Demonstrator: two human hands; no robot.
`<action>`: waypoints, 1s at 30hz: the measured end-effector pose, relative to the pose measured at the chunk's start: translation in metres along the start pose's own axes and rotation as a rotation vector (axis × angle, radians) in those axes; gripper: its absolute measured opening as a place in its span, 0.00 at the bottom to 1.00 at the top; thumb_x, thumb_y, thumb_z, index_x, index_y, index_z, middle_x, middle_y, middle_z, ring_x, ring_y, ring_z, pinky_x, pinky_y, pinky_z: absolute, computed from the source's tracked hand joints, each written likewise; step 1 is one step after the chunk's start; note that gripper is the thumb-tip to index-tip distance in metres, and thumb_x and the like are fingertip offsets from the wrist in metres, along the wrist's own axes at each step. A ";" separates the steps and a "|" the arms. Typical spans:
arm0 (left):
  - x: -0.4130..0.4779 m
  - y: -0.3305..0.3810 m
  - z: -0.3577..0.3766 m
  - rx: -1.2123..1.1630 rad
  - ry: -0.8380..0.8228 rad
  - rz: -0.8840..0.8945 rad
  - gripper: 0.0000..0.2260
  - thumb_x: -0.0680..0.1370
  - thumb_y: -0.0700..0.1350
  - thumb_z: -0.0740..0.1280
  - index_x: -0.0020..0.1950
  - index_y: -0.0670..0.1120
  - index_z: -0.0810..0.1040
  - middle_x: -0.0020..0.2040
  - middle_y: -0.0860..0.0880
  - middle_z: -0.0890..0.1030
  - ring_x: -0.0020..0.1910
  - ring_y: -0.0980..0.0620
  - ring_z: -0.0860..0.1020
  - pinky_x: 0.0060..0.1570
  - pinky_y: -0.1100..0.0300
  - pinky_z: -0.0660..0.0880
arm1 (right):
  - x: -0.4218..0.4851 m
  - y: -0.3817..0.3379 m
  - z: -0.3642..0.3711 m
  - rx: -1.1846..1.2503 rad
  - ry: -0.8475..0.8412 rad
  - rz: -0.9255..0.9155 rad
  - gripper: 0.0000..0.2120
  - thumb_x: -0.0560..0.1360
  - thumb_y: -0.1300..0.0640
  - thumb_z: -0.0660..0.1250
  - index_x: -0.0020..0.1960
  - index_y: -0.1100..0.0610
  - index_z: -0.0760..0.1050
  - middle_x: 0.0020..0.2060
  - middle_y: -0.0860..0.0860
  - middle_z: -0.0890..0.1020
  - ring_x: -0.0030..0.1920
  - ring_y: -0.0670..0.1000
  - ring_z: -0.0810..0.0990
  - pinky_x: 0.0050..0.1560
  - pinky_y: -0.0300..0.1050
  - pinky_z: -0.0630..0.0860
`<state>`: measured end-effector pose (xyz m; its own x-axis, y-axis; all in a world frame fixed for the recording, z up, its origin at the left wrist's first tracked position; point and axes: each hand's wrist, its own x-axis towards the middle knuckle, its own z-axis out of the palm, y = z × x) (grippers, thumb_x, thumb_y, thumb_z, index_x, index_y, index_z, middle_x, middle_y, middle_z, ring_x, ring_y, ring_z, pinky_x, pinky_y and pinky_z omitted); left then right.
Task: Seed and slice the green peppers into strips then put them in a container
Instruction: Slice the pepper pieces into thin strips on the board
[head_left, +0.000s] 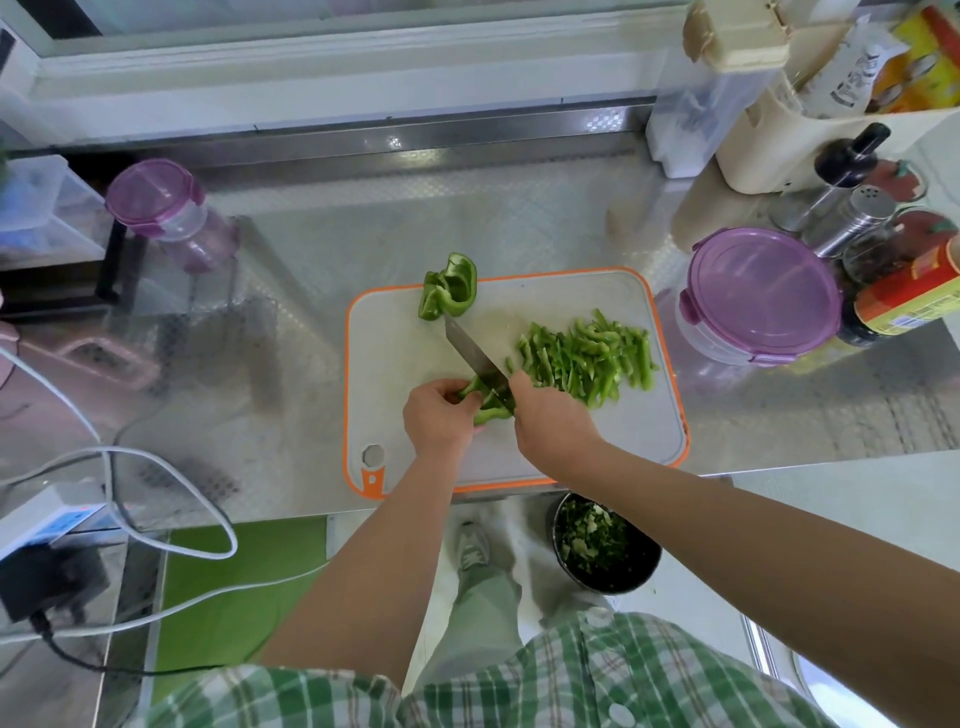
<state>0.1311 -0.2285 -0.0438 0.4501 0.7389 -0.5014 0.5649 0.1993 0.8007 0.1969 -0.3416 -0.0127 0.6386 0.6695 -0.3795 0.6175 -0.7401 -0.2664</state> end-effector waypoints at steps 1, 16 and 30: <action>0.000 -0.001 0.000 0.007 -0.005 0.001 0.04 0.72 0.36 0.74 0.45 0.43 0.84 0.40 0.43 0.85 0.38 0.43 0.84 0.40 0.47 0.83 | 0.001 -0.001 0.003 -0.006 0.001 0.006 0.12 0.77 0.66 0.57 0.58 0.58 0.61 0.32 0.50 0.68 0.33 0.55 0.70 0.28 0.45 0.60; -0.009 0.001 0.000 0.150 0.146 0.155 0.09 0.72 0.40 0.75 0.50 0.44 0.79 0.42 0.49 0.80 0.40 0.53 0.76 0.41 0.66 0.68 | -0.006 0.003 -0.015 0.173 0.053 -0.053 0.08 0.80 0.58 0.56 0.58 0.59 0.62 0.32 0.52 0.71 0.31 0.55 0.72 0.27 0.45 0.62; -0.003 -0.001 -0.004 0.151 0.129 0.111 0.10 0.72 0.41 0.75 0.51 0.42 0.81 0.43 0.49 0.81 0.42 0.51 0.78 0.45 0.60 0.72 | 0.001 -0.013 0.008 -0.068 -0.003 -0.015 0.15 0.76 0.67 0.56 0.61 0.58 0.60 0.32 0.51 0.69 0.31 0.54 0.68 0.28 0.46 0.61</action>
<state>0.1260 -0.2287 -0.0418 0.4283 0.8291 -0.3594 0.6188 0.0208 0.7853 0.1857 -0.3315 -0.0162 0.6277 0.6802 -0.3785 0.6571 -0.7237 -0.2109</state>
